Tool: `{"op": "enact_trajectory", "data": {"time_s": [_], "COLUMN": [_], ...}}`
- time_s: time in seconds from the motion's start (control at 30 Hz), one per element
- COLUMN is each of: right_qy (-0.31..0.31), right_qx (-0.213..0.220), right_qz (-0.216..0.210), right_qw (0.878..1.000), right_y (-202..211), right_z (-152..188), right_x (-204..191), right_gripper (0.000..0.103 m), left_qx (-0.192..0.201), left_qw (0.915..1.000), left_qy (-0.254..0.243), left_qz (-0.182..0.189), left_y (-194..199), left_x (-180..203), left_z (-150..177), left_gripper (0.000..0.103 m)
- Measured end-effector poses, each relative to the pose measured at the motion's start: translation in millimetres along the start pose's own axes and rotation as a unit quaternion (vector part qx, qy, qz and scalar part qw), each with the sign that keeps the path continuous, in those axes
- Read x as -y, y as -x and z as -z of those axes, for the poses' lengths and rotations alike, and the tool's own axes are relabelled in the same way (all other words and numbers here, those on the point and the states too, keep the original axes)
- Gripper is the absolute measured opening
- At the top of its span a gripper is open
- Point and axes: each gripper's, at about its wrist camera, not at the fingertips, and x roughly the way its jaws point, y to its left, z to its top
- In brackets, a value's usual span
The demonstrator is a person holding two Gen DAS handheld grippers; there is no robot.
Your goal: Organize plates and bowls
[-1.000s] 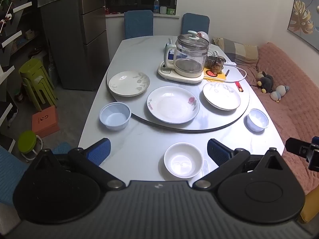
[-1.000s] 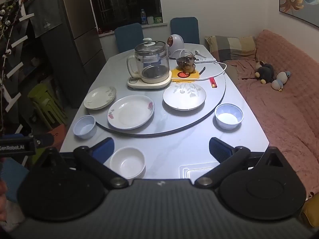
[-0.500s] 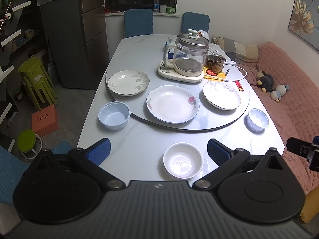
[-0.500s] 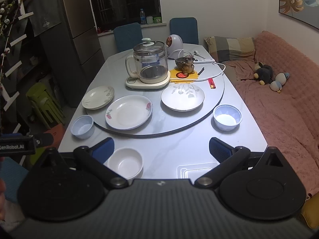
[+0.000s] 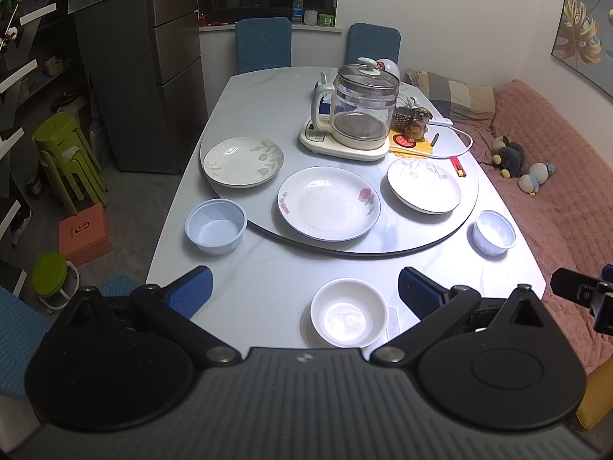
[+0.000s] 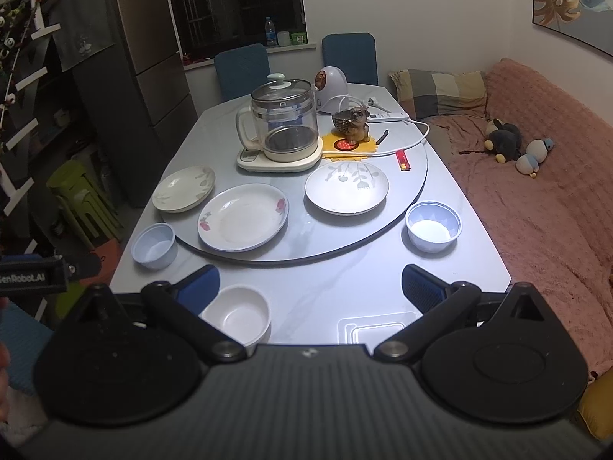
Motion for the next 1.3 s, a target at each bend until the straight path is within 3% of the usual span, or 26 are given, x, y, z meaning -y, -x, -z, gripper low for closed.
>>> {"op": "enact_trajectory", "data": {"time_s": [1.3], "right_qy": [-0.008], "right_qx": [-0.009], "right_qz": [-0.006], "right_qw": [1.0], "right_y": [-15], "right_z": [-3], "right_x": [7], "right_gripper": [0.103], "left_qx": [-0.018], "left_qw": [0.9998], "left_qy": [0.001], "left_qz": [-0.001], "left_y": [-24], "left_x": [8], "left_z": [-11], "left_gripper": [0.103]}}
